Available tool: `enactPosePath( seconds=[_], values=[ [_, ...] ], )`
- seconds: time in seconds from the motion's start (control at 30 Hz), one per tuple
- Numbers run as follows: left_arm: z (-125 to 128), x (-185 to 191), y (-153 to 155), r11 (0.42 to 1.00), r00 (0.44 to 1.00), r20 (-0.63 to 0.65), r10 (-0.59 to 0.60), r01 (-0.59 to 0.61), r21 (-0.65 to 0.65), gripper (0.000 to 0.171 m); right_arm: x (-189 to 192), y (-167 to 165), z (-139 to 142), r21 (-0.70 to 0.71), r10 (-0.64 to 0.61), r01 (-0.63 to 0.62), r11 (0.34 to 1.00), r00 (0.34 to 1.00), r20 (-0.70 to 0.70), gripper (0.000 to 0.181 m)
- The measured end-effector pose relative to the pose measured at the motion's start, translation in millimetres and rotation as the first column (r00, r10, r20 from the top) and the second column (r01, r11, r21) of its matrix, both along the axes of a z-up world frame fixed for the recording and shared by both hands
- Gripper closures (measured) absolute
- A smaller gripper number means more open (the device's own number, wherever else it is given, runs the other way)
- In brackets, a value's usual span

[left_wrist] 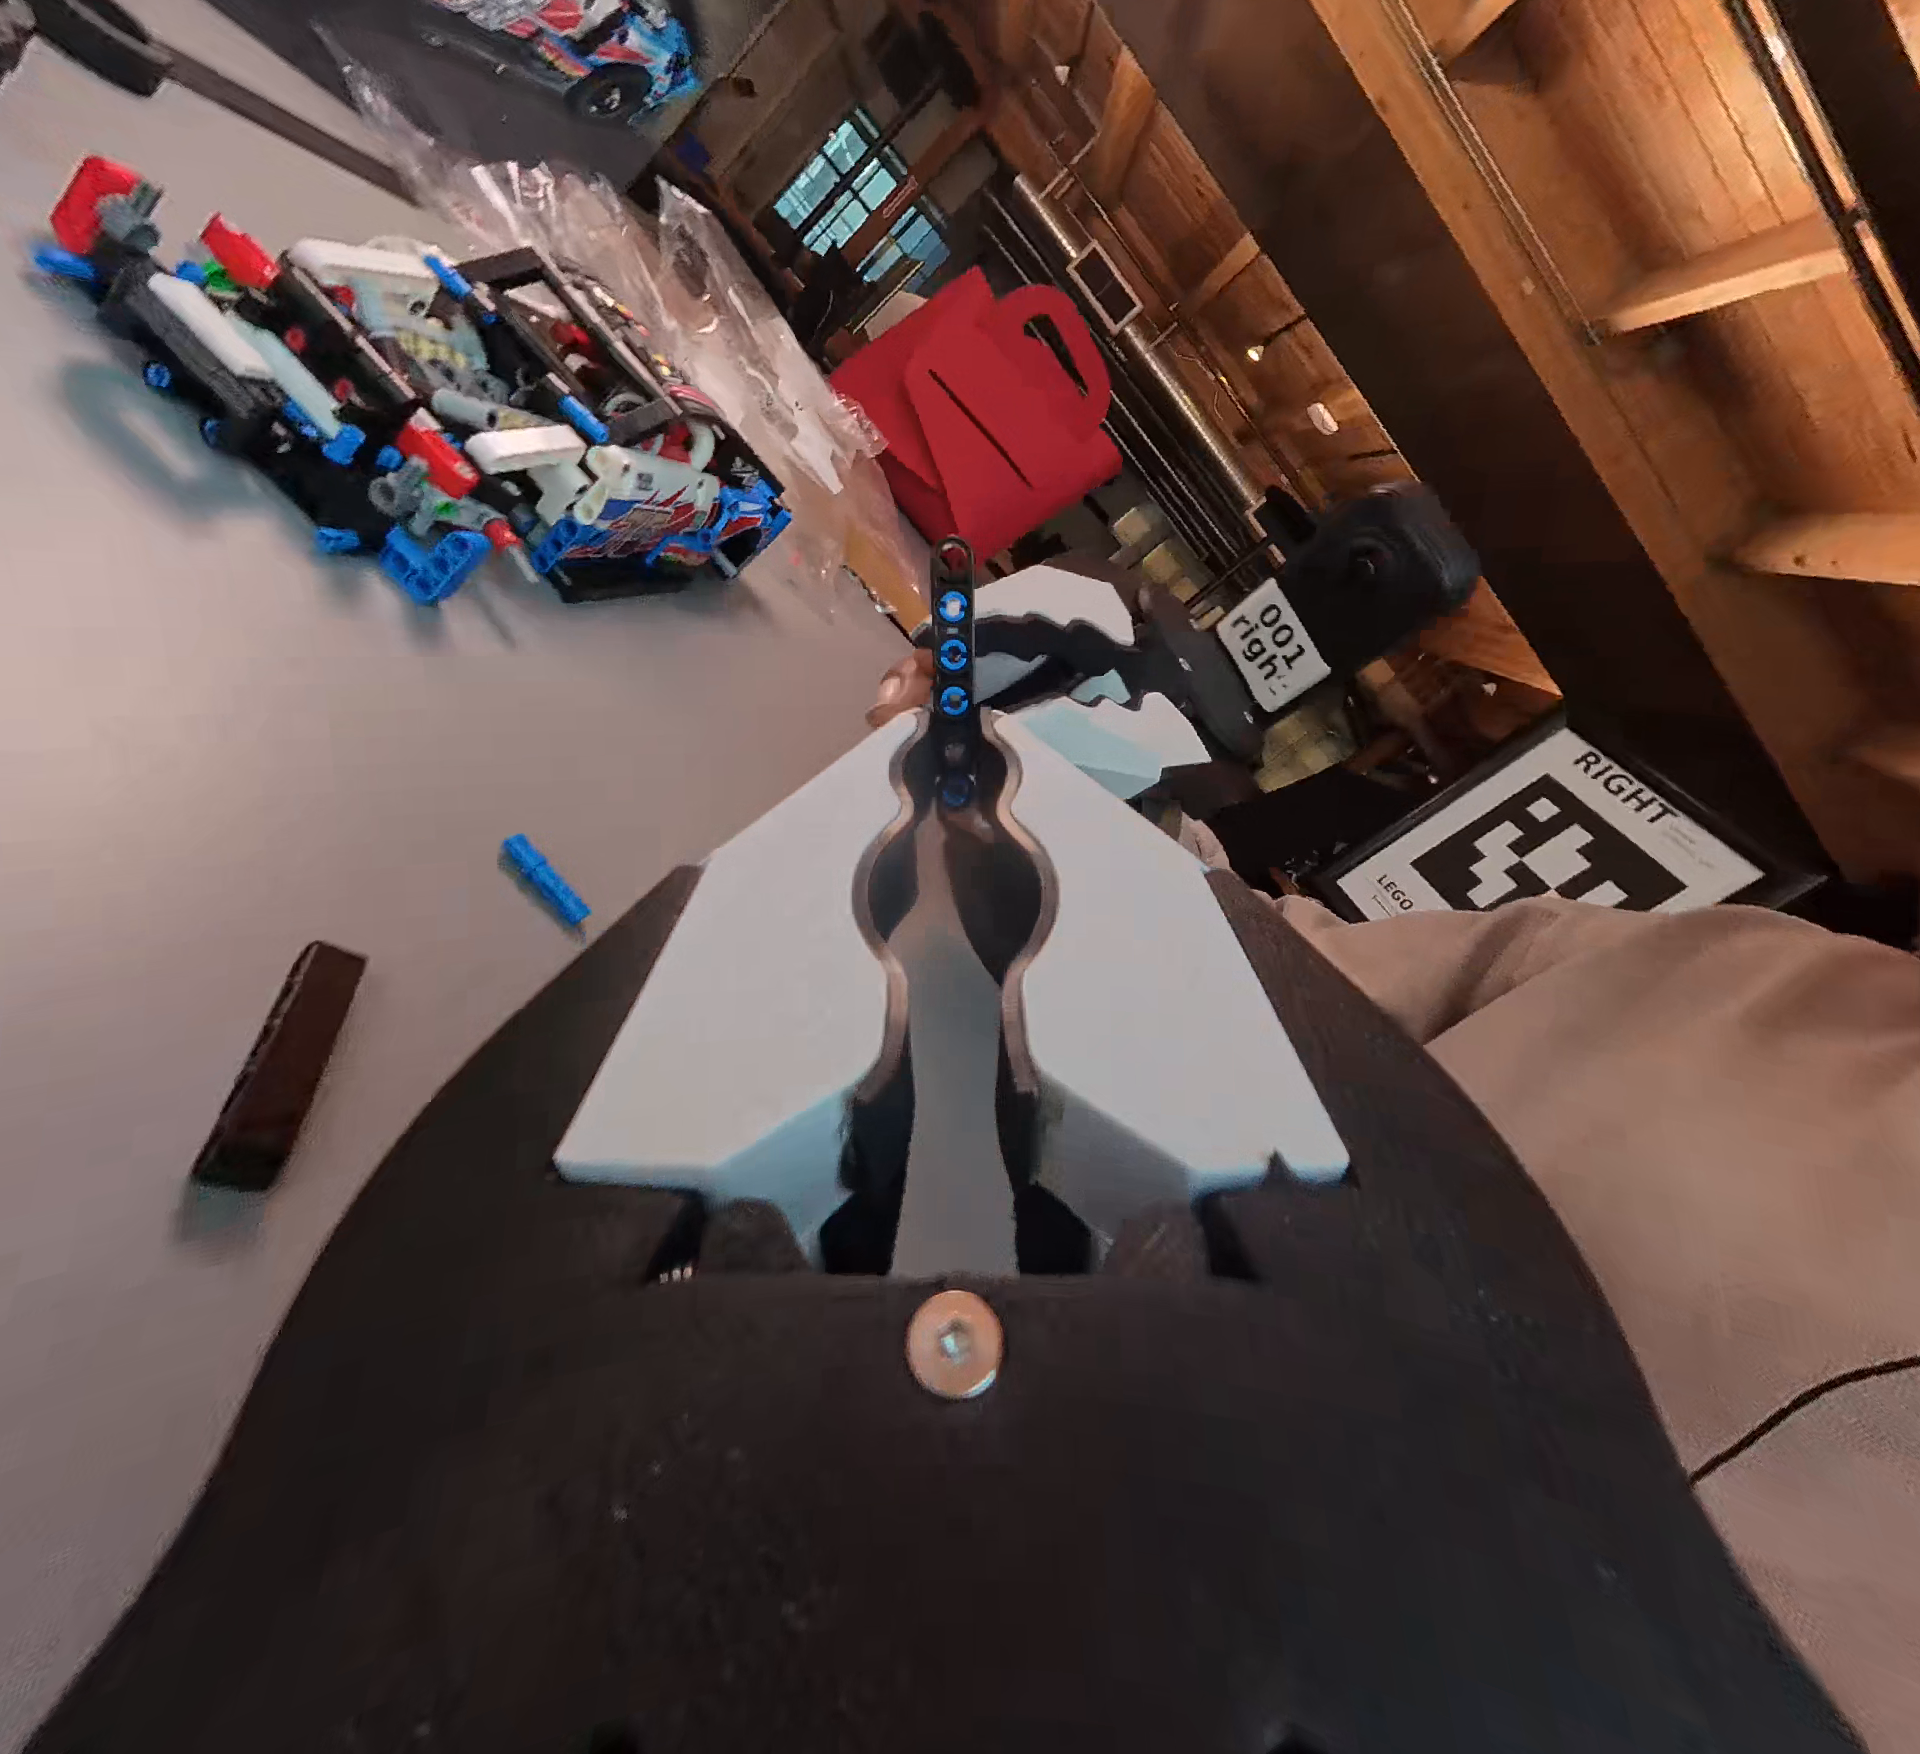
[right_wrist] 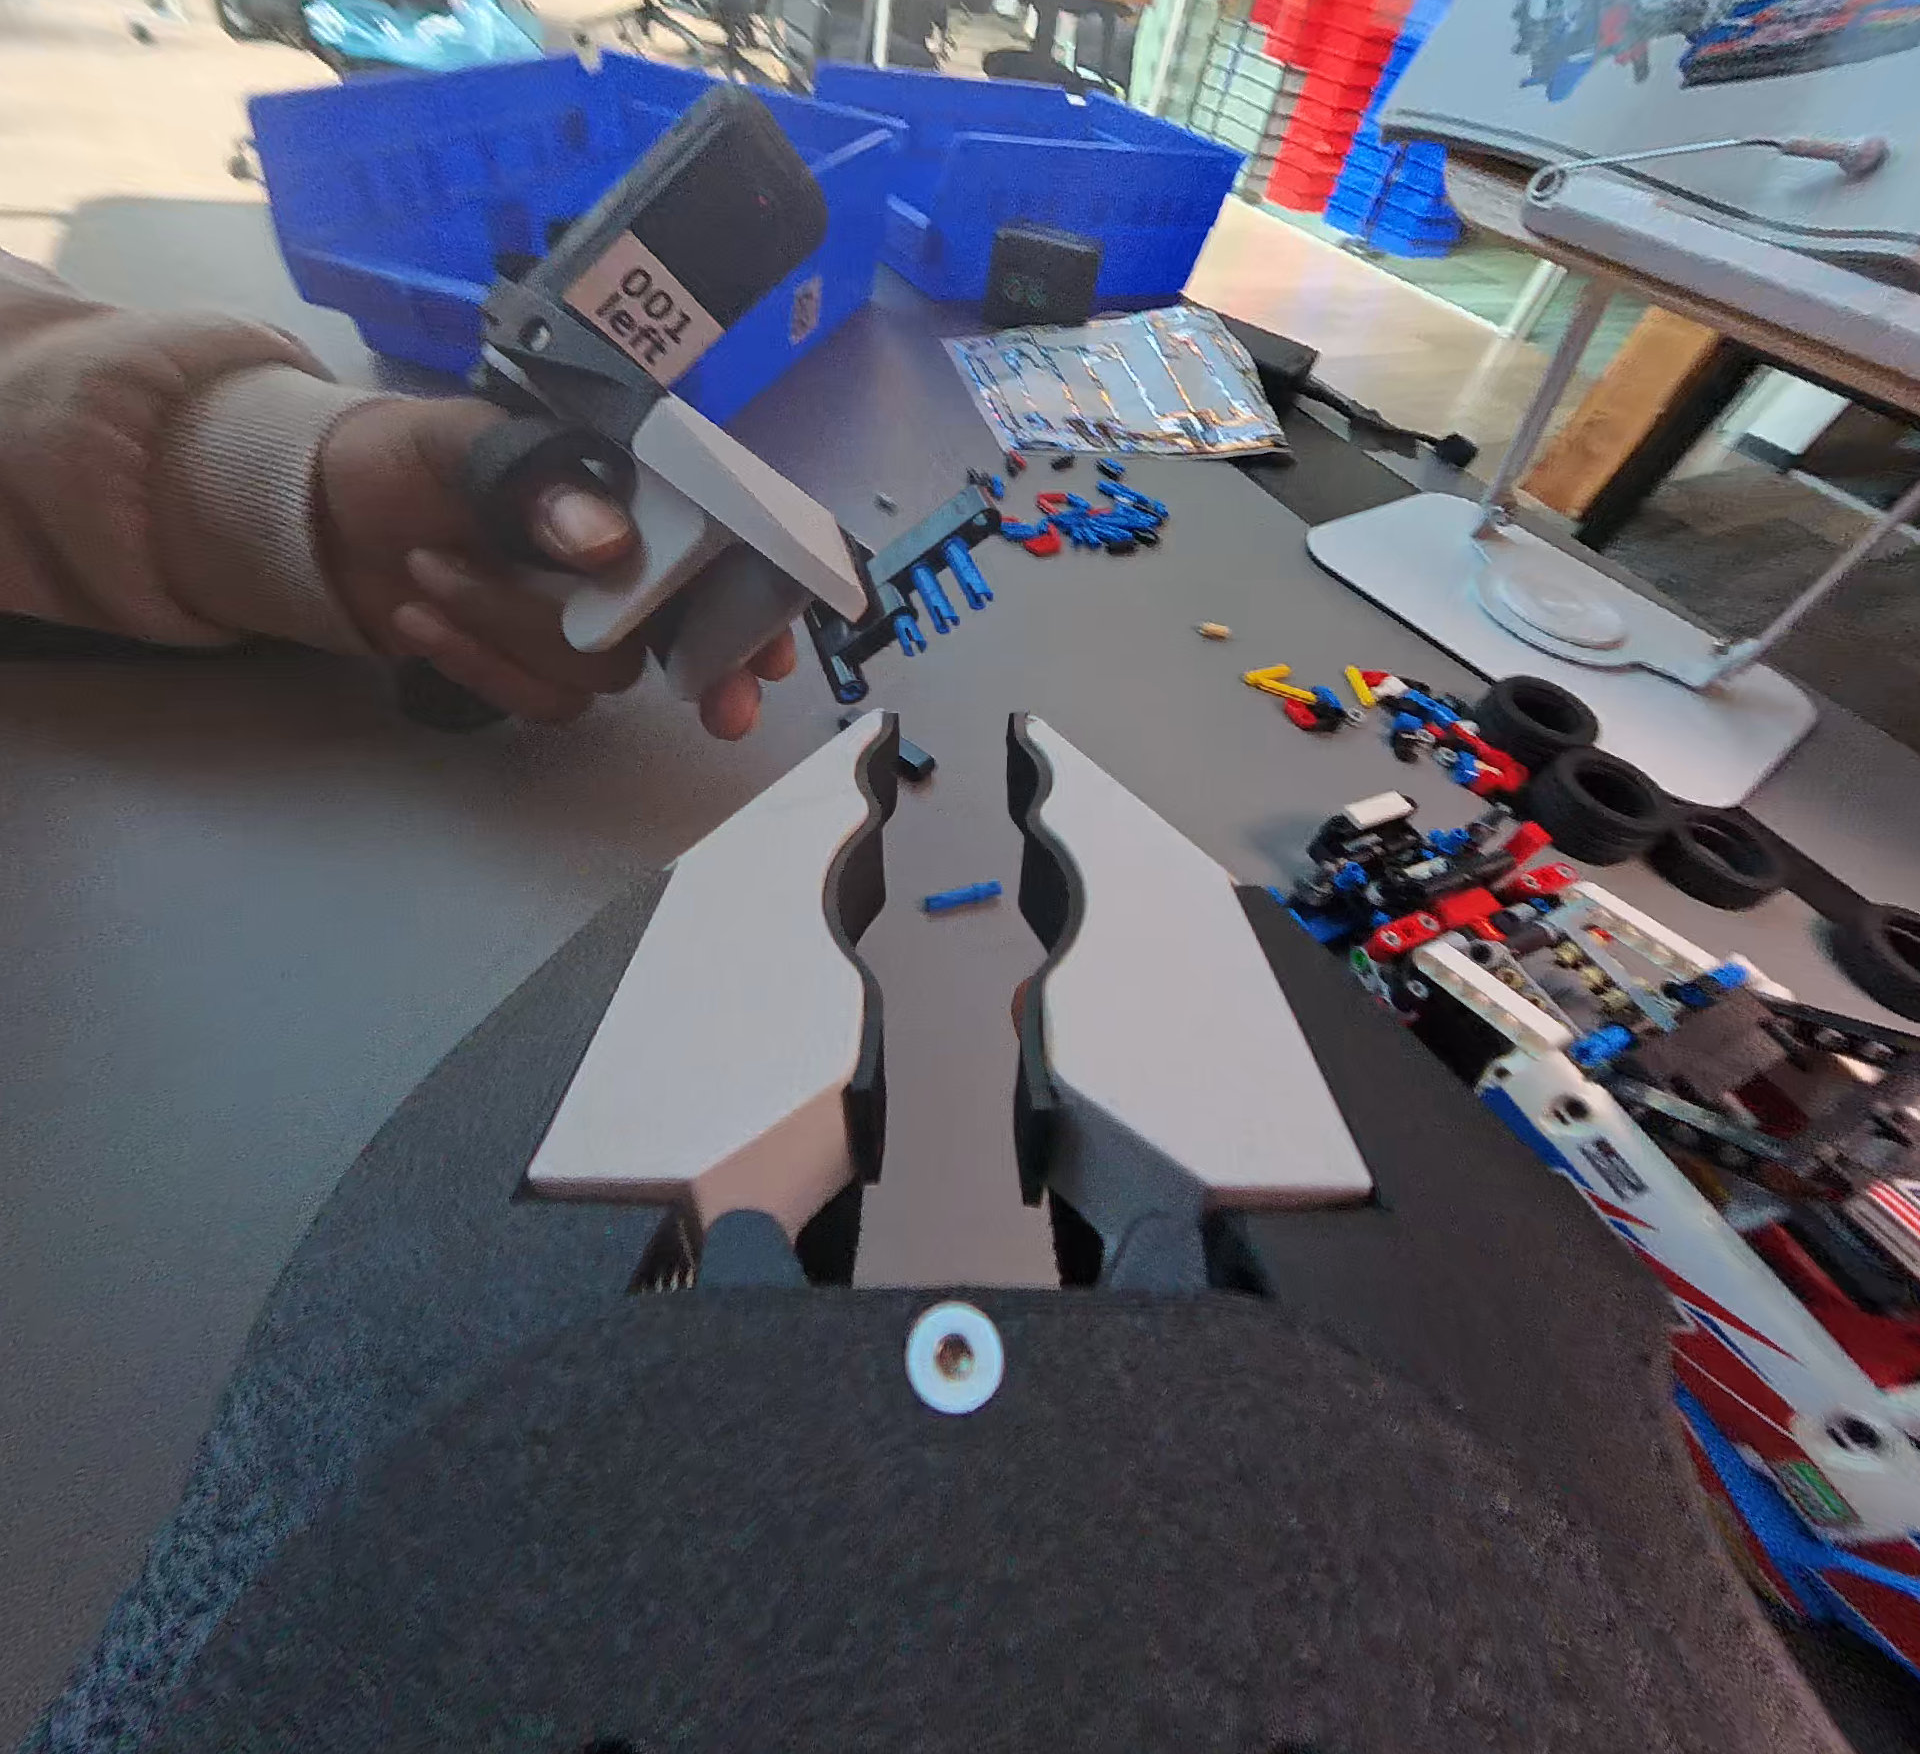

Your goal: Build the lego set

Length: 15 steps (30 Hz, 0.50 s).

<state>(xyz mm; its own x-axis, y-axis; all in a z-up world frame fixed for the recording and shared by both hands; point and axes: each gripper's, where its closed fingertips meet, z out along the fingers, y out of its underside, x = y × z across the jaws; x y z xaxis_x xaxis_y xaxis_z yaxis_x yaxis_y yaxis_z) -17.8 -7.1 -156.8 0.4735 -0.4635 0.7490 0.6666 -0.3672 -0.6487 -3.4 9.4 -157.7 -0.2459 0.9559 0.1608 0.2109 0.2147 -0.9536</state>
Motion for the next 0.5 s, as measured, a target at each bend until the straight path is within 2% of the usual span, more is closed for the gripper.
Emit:
enactPosePath(
  seconds=[0.13, 0.23, 0.33, 0.4, 0.5],
  values=[
    [-13.4, 0.2, 4.3, 0.998, 1.000, -0.015, 0.000, -0.001, -0.071, 0.166, -1.6, 16.7, -17.4, 0.146, -0.130, 0.117, 0.982, 0.988, 0.083, 0.155],
    [-20.9, 7.3, 4.5, 0.994, 0.998, -0.049, -0.031, 0.026, -0.102, 0.166, -0.3, 18.3, -21.1, 0.169, -0.145, 0.126, 0.978, 0.984, 0.103, 0.154],
    [-25.6, 19.1, 0.0, 0.984, 0.991, -0.047, -0.124, 0.116, -0.136, 0.166, 2.1, 17.3, -19.2, 0.188, -0.138, 0.118, 0.975, 0.986, 0.098, 0.153],
    [-28.6, 27.4, -6.5, 0.966, 0.976, -0.049, -0.212, 0.201, -0.164, 0.166, 4.2, 11.0, -17.7, 0.198, -0.091, 0.071, 0.978, 0.991, 0.094, 0.151],
    [-34.9, 37.9, -21.1, 0.919, 0.933, -0.077, -0.353, 0.330, -0.214, 0.166, 12.6, -5.1, -20.9, 0.272, 0.063, -0.088, 0.958, 0.993, 0.098, 0.150]
  ],
)
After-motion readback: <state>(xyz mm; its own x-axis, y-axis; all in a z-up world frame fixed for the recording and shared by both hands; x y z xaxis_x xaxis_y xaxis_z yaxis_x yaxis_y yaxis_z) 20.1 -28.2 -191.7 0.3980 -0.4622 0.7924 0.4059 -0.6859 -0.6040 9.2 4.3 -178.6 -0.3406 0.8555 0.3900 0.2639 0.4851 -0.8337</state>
